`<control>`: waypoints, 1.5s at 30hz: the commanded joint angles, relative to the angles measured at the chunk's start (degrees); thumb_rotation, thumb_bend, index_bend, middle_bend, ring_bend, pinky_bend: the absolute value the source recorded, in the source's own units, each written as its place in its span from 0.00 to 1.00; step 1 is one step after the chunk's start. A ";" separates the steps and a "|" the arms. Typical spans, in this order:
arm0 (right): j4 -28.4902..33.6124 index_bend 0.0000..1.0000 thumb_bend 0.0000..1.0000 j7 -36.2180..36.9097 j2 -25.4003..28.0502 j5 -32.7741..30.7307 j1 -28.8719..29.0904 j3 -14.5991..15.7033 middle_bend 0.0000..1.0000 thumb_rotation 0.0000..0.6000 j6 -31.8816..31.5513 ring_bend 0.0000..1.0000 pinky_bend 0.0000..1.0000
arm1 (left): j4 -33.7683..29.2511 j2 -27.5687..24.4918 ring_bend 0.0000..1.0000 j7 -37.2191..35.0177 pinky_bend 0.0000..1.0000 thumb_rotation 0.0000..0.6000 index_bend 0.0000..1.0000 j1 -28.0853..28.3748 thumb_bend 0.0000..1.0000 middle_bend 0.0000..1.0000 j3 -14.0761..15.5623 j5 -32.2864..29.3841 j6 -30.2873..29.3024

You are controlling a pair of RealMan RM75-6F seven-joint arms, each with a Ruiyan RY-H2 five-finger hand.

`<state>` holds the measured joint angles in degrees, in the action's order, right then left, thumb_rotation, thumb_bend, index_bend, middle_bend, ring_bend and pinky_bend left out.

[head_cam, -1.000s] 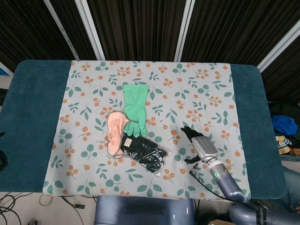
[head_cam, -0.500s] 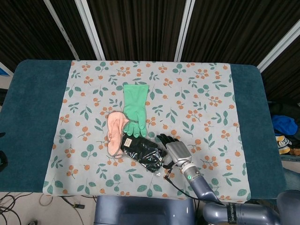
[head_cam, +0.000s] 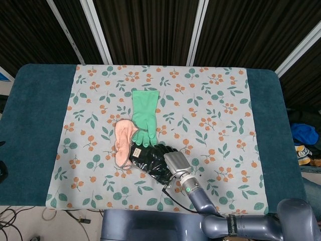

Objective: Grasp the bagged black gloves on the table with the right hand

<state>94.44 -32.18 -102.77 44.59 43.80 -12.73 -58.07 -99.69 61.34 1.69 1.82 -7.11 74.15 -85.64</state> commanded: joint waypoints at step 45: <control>7.68 0.56 0.54 19.09 11.50 2.80 -3.51 -9.09 0.65 1.00 3.66 0.67 0.48 | -0.60 -0.50 0.09 -0.67 0.03 1.00 0.21 0.15 0.70 0.08 0.05 -0.44 0.43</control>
<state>100.07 -16.58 -94.21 46.13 41.32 -19.64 -56.33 -100.29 60.84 1.02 1.96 -7.05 73.71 -85.20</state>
